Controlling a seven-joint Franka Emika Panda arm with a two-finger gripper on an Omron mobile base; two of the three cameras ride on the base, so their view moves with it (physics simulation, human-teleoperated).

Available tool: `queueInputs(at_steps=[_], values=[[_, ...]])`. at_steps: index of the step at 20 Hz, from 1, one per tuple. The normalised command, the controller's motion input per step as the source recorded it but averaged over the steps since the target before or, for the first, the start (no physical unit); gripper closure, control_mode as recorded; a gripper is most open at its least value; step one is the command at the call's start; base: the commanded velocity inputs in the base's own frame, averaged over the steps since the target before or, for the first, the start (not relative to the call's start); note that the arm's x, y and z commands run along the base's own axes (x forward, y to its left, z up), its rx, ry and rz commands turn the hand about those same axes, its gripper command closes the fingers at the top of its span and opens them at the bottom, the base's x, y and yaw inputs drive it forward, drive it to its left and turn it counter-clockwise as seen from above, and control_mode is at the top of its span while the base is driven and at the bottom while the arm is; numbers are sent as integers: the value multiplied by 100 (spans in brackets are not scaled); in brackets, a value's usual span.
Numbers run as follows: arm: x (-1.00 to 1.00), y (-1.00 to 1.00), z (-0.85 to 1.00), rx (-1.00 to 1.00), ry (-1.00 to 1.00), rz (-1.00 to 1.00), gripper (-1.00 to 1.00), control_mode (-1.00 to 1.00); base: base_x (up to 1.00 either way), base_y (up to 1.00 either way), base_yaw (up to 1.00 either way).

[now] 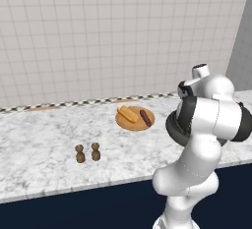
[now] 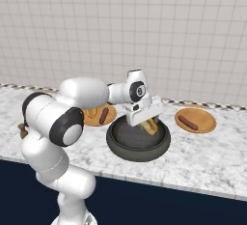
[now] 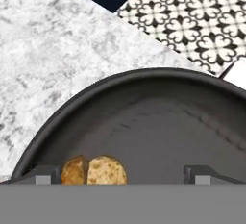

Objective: Place one bun and one sausage from the bowl on each plate.

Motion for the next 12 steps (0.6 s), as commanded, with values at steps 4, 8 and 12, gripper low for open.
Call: queueInputs(at_steps=[4,8,12], values=[[-3,26,-14,-4,-1,0,-100,-100,0,0,0],[8,9,-43,-10,-11,-3,-100,-100,0,0,0],[2,0,-34,-13,-13,-9,-100,-100,0,0,0]])
